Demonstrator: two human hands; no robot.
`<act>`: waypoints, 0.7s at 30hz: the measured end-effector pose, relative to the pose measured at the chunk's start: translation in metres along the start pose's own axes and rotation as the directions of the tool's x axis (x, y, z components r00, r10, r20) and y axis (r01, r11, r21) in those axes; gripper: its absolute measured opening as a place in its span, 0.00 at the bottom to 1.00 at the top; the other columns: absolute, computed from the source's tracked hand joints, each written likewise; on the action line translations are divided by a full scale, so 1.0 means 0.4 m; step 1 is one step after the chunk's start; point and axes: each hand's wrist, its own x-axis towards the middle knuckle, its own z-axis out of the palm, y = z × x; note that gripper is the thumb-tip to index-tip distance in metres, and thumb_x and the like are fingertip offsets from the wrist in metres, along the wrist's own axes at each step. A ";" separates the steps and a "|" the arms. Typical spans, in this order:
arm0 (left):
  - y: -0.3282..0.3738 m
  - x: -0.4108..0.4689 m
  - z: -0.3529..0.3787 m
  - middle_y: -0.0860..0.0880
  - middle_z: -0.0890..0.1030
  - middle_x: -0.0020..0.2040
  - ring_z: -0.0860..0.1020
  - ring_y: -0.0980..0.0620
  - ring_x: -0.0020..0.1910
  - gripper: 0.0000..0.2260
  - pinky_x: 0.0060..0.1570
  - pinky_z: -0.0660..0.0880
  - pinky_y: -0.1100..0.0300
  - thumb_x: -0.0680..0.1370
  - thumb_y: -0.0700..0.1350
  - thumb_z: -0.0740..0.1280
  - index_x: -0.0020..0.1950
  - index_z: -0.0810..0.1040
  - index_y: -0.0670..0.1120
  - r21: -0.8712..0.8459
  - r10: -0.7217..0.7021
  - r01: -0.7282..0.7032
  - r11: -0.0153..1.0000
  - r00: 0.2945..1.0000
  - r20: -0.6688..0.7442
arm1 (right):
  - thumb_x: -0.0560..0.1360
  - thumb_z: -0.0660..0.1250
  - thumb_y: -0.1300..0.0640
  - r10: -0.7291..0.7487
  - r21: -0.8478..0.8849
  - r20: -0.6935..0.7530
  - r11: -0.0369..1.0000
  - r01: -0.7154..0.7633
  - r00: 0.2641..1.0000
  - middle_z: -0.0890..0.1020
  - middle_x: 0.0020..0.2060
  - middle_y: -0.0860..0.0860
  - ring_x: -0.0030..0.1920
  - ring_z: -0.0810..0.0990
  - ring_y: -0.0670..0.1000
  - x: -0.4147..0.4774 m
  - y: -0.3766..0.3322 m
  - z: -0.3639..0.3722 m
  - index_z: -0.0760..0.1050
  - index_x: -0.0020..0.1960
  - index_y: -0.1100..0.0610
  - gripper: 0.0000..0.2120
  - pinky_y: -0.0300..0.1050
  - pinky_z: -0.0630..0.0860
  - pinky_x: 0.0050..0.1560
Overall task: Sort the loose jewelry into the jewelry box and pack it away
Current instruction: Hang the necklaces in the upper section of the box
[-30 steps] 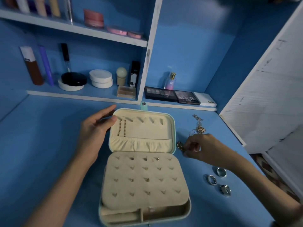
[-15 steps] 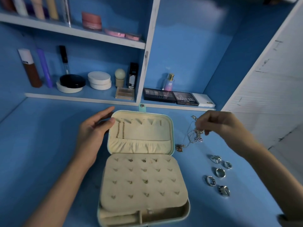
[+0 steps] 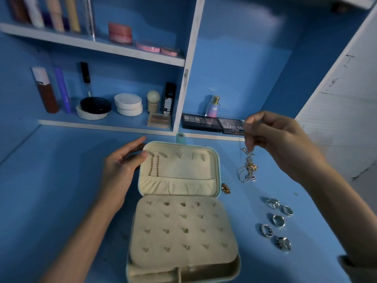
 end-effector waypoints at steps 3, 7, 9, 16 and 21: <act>0.000 0.000 0.000 0.57 0.83 0.46 0.81 0.63 0.44 0.17 0.43 0.76 0.71 0.76 0.33 0.65 0.53 0.79 0.55 -0.001 0.006 -0.006 1.000 1.000 -0.001 | 0.73 0.65 0.66 -0.009 -0.017 0.057 1.000 0.010 0.998 0.75 0.26 0.52 0.29 0.71 0.49 0.008 -0.010 0.050 0.76 0.39 0.60 0.06 0.37 0.71 0.32; 0.003 -0.001 0.001 0.58 0.83 0.44 0.81 0.64 0.44 0.16 0.44 0.76 0.70 0.76 0.33 0.65 0.52 0.79 0.55 -0.003 0.012 -0.012 1.000 1.000 -0.004 | 0.72 0.68 0.64 0.005 -0.079 0.172 0.997 0.009 0.985 0.76 0.27 0.53 0.29 0.72 0.49 0.023 -0.010 0.137 0.78 0.41 0.62 0.02 0.37 0.71 0.34; 0.005 -0.002 0.002 0.58 0.83 0.44 0.81 0.65 0.44 0.16 0.44 0.76 0.71 0.76 0.32 0.65 0.52 0.79 0.54 -0.012 0.018 -0.018 1.000 1.000 -0.003 | 0.72 0.69 0.63 0.008 -0.135 0.213 0.991 0.021 0.977 0.76 0.29 0.54 0.30 0.72 0.49 0.035 -0.003 0.177 0.79 0.41 0.59 0.02 0.40 0.71 0.36; 0.004 0.000 0.000 0.60 0.84 0.40 0.81 0.66 0.43 0.15 0.44 0.75 0.71 0.75 0.34 0.67 0.52 0.79 0.54 0.003 0.039 -0.039 0.999 0.999 -0.002 | 0.73 0.69 0.62 -0.002 -0.365 0.228 0.927 0.087 0.974 0.77 0.25 0.51 0.26 0.73 0.45 0.091 0.046 0.261 0.79 0.39 0.55 0.05 0.32 0.69 0.29; 0.002 0.000 -0.003 0.59 0.84 0.42 0.81 0.65 0.45 0.16 0.47 0.76 0.70 0.76 0.33 0.66 0.52 0.79 0.55 0.004 0.043 -0.043 0.999 0.999 0.000 | 0.74 0.68 0.61 -0.036 -0.642 0.203 0.750 0.161 0.979 0.78 0.28 0.48 0.26 0.73 0.43 0.096 0.064 0.275 0.80 0.40 0.56 0.04 0.28 0.68 0.29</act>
